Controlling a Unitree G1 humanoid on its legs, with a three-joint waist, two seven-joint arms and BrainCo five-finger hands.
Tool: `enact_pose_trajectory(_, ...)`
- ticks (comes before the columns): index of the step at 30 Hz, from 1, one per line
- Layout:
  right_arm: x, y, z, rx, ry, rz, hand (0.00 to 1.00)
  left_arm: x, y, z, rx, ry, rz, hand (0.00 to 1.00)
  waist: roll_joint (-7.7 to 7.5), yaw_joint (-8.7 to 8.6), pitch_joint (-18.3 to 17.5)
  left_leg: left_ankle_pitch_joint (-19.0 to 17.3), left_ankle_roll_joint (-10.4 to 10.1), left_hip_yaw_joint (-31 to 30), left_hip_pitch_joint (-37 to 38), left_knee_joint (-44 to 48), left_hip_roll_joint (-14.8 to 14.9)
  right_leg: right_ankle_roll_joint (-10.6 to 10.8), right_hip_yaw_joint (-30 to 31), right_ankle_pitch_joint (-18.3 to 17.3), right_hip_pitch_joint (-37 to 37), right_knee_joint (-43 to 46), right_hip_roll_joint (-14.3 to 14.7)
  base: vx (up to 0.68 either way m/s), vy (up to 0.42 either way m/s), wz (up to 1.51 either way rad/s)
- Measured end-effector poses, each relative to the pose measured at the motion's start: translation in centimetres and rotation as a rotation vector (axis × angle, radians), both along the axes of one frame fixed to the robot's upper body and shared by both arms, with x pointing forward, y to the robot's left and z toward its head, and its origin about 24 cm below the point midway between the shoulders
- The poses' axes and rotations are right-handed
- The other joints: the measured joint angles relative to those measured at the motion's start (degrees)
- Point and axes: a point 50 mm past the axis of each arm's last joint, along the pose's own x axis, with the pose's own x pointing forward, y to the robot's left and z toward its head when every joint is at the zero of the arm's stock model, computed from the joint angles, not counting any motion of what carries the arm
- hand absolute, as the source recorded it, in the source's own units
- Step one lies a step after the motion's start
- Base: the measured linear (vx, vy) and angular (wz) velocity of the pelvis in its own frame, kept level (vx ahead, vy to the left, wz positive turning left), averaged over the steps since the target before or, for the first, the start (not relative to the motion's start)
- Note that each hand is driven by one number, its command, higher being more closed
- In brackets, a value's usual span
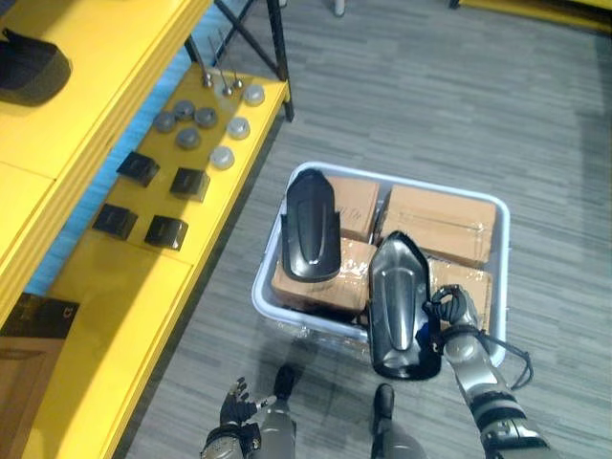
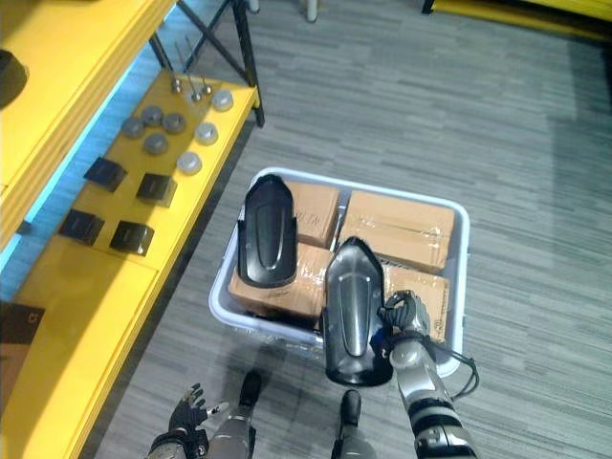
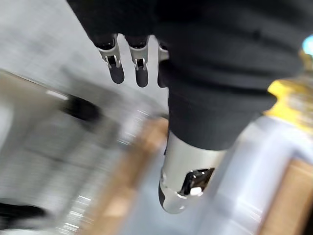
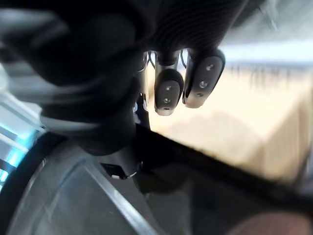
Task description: Walk over and take plastic housings, then place them on the shelf
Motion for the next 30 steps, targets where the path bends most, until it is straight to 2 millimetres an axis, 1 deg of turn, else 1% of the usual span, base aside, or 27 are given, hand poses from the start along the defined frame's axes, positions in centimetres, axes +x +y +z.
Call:
enact_pose_trajectory(1,-0.1,-0.1,0.1,-0.015,-0.005,0.002,1.0,0.2,0.0,0.7,0.001,-0.036,-0.004,0.0,-0.16,-0.08,-1.0,0.02,0.03,0.16,0.63,-0.57,0.05,0.0,0.08,0.02,0.62,-0.66,0.03,0.03,-0.006,-0.09)
enact_pose_trajectory(3,-0.3,-0.2,1.0,-0.064,-0.041,0.008,1.0,1.5,-0.3,3.8,0.008,-0.185,-0.038,0.0,-0.36,-0.37,-4.75,0.14,0.15,0.59,2.71,-2.02,0.18,0.11,0.1,0.35,2.74,-2.46,0.07,0.04,0.007,-0.04)
enact_pose_trajectory(4,-0.2,-0.1,1.2,-0.076,-0.05,0.012,1.0,1.8,-0.4,4.6,0.01,-0.221,-0.048,0.0,-0.43,-0.66,-5.8,0.16,0.18,0.67,3.22,-2.38,0.18,0.13,0.11,0.44,3.26,-2.93,0.07,0.06,0.01,-0.02)
enact_pose_trajectory(6,0.0,0.1,1.9,-0.104,-0.073,0.026,1.0,3.1,-0.9,7.3,0.014,-0.339,-0.081,0.0,-0.43,-1.19,-9.0,0.27,0.33,0.96,5.98,-3.92,0.2,0.34,0.1,0.78,6.04,-4.83,0.05,0.07,0.01,-0.03)
enact_pose_trajectory(7,0.0,0.1,1.9,-0.11,-0.073,0.026,1.0,3.4,-1.2,7.8,0.012,-0.36,-0.091,0.0,-0.45,-1.27,-9.65,0.27,0.33,0.99,6.6,-4.15,0.19,0.37,0.07,0.82,6.77,-5.24,0.04,0.07,0.009,-0.01)
enact_pose_trajectory(9,0.1,0.2,2.1,-0.122,-0.077,0.029,1.0,4.6,-2.6,9.5,0.001,-0.427,-0.143,0.0,-0.45,-1.43,-11.66,0.28,0.35,1.05,8.3,-4.95,0.2,0.47,-0.01,0.95,8.71,-6.3,0.04,0.07,0.01,0.02)
enact_pose_trajectory(10,0.1,0.2,2.2,-0.125,-0.079,0.031,1.0,4.9,-3.1,9.8,-0.007,-0.439,-0.164,0.0,-0.48,-1.47,-11.96,0.29,0.35,1.05,8.68,-4.99,0.19,0.48,-0.06,1.06,9.21,-6.63,0.04,0.05,0.01,0.02)
enact_pose_trajectory(11,0.5,0.6,2.6,-0.13,-0.09,0.044,1.0,5.6,-4.0,10.6,-0.015,-0.467,-0.199,0.0,-0.44,-1.73,-12.15,0.29,0.35,1.08,9.67,-5.15,0.2,0.49,-0.05,1.06,10.15,-6.72,0.04,0.03,0.008,0.03)
enact_pose_trajectory(12,0.9,1.2,3.2,-0.137,-0.109,0.066,1.0,6.1,-5.0,11.3,-0.03,-0.49,-0.232,0.0,-0.47,-2.42,-12.49,0.29,0.35,1.02,10.28,-5.26,0.18,0.5,-0.23,1.08,10.97,-7.07,0.03,0.0,0.0,0.0)
enact_pose_trajectory(13,1.1,1.5,3.6,-0.141,-0.126,0.081,1.0,6.4,-5.5,11.7,-0.039,-0.503,-0.25,0.0,-0.45,-2.68,-12.94,0.29,0.35,1.01,10.43,-5.33,0.19,0.5,-0.27,1.08,11.12,-7.13,0.04,0.0,0.0,0.0)
enact_pose_trajectory(15,1.2,2.8,5.2,-0.141,-0.203,0.117,1.0,7.3,-7.6,13.0,-0.058,-0.54,-0.303,0.0,-0.46,-3.0,-13.6,0.29,0.35,1.07,11.92,-5.52,0.24,0.48,-0.2,1.1,12.59,-7.39,0.05,0.0,0.0,0.0)
enact_pose_trajectory(16,1.3,2.9,5.4,-0.138,-0.215,0.12,1.0,7.4,-8.1,13.1,-0.065,-0.54,-0.312,0.0,-0.46,-3.08,-13.95,0.29,0.35,1.07,12.18,-5.55,0.23,0.48,-0.22,1.09,12.89,-7.41,0.05,0.0,0.0,0.0)
enact_pose_trajectory(17,1.5,3.4,5.7,-0.135,-0.227,0.132,1.0,7.7,-8.9,13.1,-0.08,-0.532,-0.325,0.0,-0.48,-3.35,-15.17,0.29,0.35,1.08,12.26,-5.61,0.23,0.48,-0.21,1.09,12.94,-7.41,0.06,0.0,0.0,0.0)
enact_pose_trajectory(19,1.9,4.5,6.2,-0.136,-0.251,0.15,1.0,8.0,-9.6,12.6,-0.099,-0.498,-0.325,0.0,-0.46,-3.78,-16.12,0.3,0.35,1.4,12.85,-5.69,0.32,0.4,0.1,1.15,13.25,-7.4,0.15,-0.02,0.007,-0.06)
enact_pose_trajectory(22,1.8,6.5,6.8,-0.107,-0.302,0.183,1.0,8.4,-10.6,10.8,-0.14,-0.381,-0.313,0.0,-0.49,-4.31,-16.89,0.3,0.35,1.71,13.83,-5.93,0.65,0.14,0.26,1.37,13.93,-7.43,0.43,-0.04,0.003,-0.05)
enact_pose_trajectory(26,1.8,8.0,7.3,-0.086,-0.34,0.212,1.0,8.6,-11.1,9.9,-0.172,-0.307,-0.289,0.0,-0.46,-4.32,-17.04,0.43,0.31,1.94,13.91,-6.06,1.01,-0.11,0.45,1.68,13.87,-7.57,0.81,-0.04,0.0,-0.03)
enact_pose_trajectory(29,1.7,9.3,7.2,-0.066,-0.349,0.235,1.0,8.9,-11.3,9.9,-0.197,-0.289,-0.262,0.0,-0.49,-4.55,-17.7,0.72,0.06,2.3,14.0,-6.49,1.15,-0.16,0.66,2.16,13.91,-8.33,0.96,0.0,0.011,-0.06)
enact_pose_trajectory(30,1.6,10.2,7.1,-0.048,-0.354,0.254,1.0,9.2,-11.4,10.1,-0.205,-0.28,-0.248,0.0,-0.49,-4.68,-17.97,0.81,0.04,2.43,14.13,-6.74,1.21,-0.14,0.75,2.31,13.94,-8.57,1.01,0.02,0.013,-0.04)
